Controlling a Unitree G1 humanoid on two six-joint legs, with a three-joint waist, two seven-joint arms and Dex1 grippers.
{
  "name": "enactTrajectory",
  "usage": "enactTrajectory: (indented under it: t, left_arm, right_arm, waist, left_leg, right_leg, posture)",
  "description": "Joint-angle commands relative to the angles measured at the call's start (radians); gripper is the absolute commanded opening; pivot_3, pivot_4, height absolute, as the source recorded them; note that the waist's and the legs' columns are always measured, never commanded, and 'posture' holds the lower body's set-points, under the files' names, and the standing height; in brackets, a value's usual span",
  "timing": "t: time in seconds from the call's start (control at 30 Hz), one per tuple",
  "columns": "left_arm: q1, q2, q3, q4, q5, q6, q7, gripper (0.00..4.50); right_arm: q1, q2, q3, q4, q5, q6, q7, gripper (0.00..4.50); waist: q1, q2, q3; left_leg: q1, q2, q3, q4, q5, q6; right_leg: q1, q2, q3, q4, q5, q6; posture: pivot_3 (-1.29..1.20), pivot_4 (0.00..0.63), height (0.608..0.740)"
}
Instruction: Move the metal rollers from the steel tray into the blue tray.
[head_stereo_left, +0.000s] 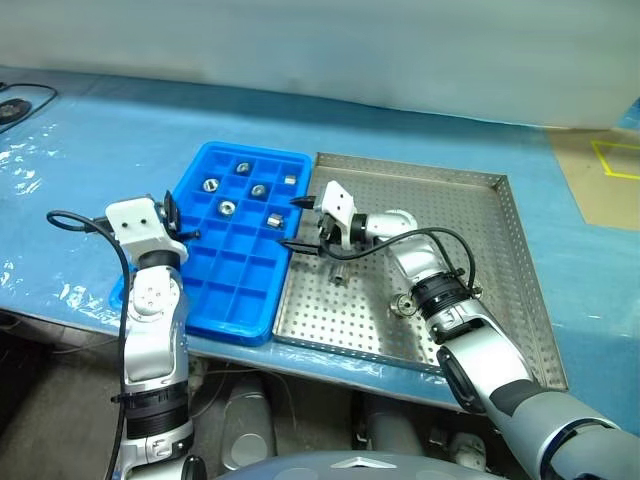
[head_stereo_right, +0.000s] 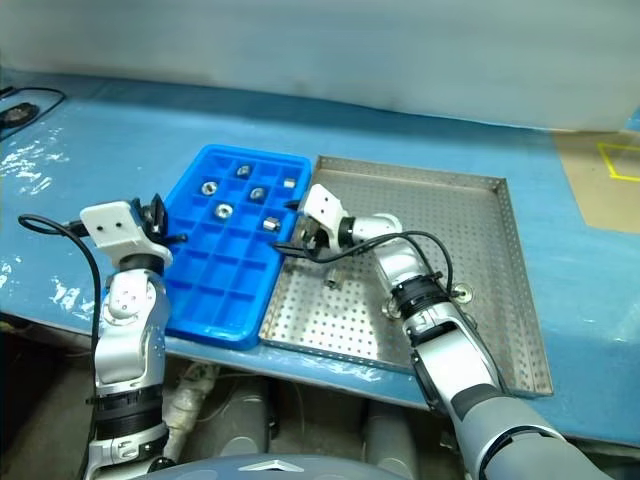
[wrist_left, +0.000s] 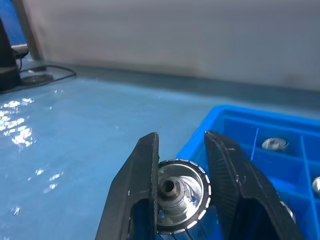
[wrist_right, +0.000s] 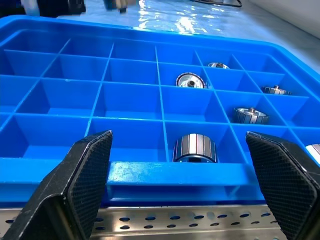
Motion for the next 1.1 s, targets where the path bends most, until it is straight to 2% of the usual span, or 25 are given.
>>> enactTrajectory:
  t: [0.03, 0.17, 0.23, 0.3, 0.4, 0.57, 0.67, 0.7, 0.83, 0.97, 1.1]
  left_arm:
    - [0.004, 0.015, -0.013, -0.038, -0.007, 0.032, -0.01, 1.05]
    - [-0.002, 0.007, -0.035, -0.023, -0.015, 0.054, -0.015, 1.05]
    - [-0.019, 0.008, -0.039, -0.007, -0.024, 0.058, -0.018, 1.76]
    - [-0.038, 0.009, -0.043, 0.016, -0.035, 0.061, -0.024, 2.28]
    - [-0.095, 0.019, -0.053, 0.068, -0.091, 0.034, -0.093, 3.26]
    - [-0.212, 0.047, -0.077, 0.184, -0.138, -0.019, -0.197, 3.26]
    - [-0.3, 0.088, -0.159, 0.286, -0.197, -0.059, -0.423, 3.26]
    - [-0.328, 0.099, -0.181, 0.322, -0.218, -0.058, -0.494, 3.26]
    - [-0.412, 0.147, -0.262, 0.472, -0.276, -0.019, -0.771, 3.26]
    - [-0.471, 0.238, -0.406, 0.588, -0.25, 0.002, -1.069, 3.26]
    - [-0.537, 0.316, -0.499, 0.697, -0.187, -0.011, -1.231, 3.26]
  right_arm:
    - [0.004, 0.002, -0.016, -0.016, 0.004, -0.017, 0.003, 4.5]
    - [0.008, -0.002, -0.036, -0.032, 0.013, -0.003, -0.012, 4.5]
    - [0.022, -0.008, -0.035, -0.046, 0.003, -0.003, -0.021, 4.5]
    - [0.034, -0.015, -0.034, -0.06, -0.001, -0.002, -0.026, 4.5]
    - [0.059, -0.032, -0.05, -0.11, 0.006, 0.026, -0.05, 4.5]
    - [0.111, -0.079, -0.082, -0.203, 0.016, 0.078, -0.092, 4.5]
    - [0.164, -0.125, -0.129, -0.299, 0.029, 0.134, -0.134, 4.5]
    - [0.182, -0.141, -0.144, -0.331, 0.032, 0.153, -0.145, 4.5]
    - [0.273, -0.212, -0.204, -0.474, 0.036, 0.226, -0.198, 4.5]
    - [0.388, -0.27, -0.27, -0.62, 0.043, 0.301, -0.257, 4.5]
    - [0.473, -0.29, -0.296, -0.72, 0.048, 0.354, -0.293, 4.5]
  waist:
    - [-0.001, 0.0, 0.0]
    - [-0.001, 0.0, 0.0]
    - [-0.002, 0.0, 0.0]
    - [-0.001, 0.0, 0.0]
    - [-0.003, 0.0, 0.0]
    - [-0.012, 0.0, 0.0]
    - [-0.018, 0.0, 0.0]
    - [-0.021, 0.0, 0.0]
    - [-0.05, 0.0, 0.0]
    - [-0.09, 0.0, 0.0]
    - [-0.142, 0.0, 0.0]
  left_leg:
    - [0.0, 0.0, 0.0, 0.0, 0.0, 0.0]
    - [0.0, 0.0, -0.001, 0.0, 0.0, 0.0]
    - [0.0, 0.0, -0.001, 0.0, 0.0, 0.0]
    - [0.0, 0.0, -0.001, 0.0, 0.0, 0.0]
    - [0.0, -0.001, -0.001, 0.0, 0.0, -0.001]
    - [0.0, -0.001, -0.001, 0.001, 0.001, -0.001]
    - [0.0, -0.001, 0.0, 0.001, 0.001, -0.001]
    - [0.0, -0.001, 0.0, 0.0, 0.001, -0.001]
    - [0.001, -0.003, 0.002, 0.001, 0.001, -0.001]
    - [0.007, -0.003, 0.005, -0.001, 0.001, 0.0]
    - [0.01, -0.003, 0.007, -0.001, 0.0, 0.0]
  right_leg:
    - [0.0, 0.0, 0.0, 0.0, 0.0, 0.0]
    - [0.0, 0.0, 0.0, 0.0, 0.0, 0.0]
    - [0.0, 0.0, 0.0, 0.0, 0.0, 0.0]
    - [0.0, 0.0, 0.0, 0.0, 0.0, 0.0]
    - [0.0, 0.0, 0.0, 0.0, 0.0, 0.0]
    - [0.0, 0.0, 0.0, 0.001, 0.0, 0.0]
    - [0.0, 0.0, 0.001, 0.001, 0.0, 0.0]
    - [0.0, 0.0, 0.001, 0.001, 0.0, 0.0]
    - [0.0, 0.001, 0.004, 0.001, 0.0, 0.0]
    - [0.001, 0.002, 0.015, 0.001, 0.0, 0.001]
    - [0.001, 0.002, 0.02, 0.001, 0.0, 0.001]
  posture:
    - [0.16, 0.15, 0.74]
    - [0.13, 0.15, 0.74]
    - [0.13, 0.15, 0.74]
    - [0.1, 0.15, 0.74]
    - [0.07, 0.15, 0.74]
    - [-0.04, 0.15, 0.74]
    - [-0.14, 0.15, 0.74]
    - [-0.23, 0.15, 0.74]
    - [-0.34, 0.15, 0.74]
    - [-0.47, 0.15, 0.74]
    - [-0.52, 0.15, 0.74]
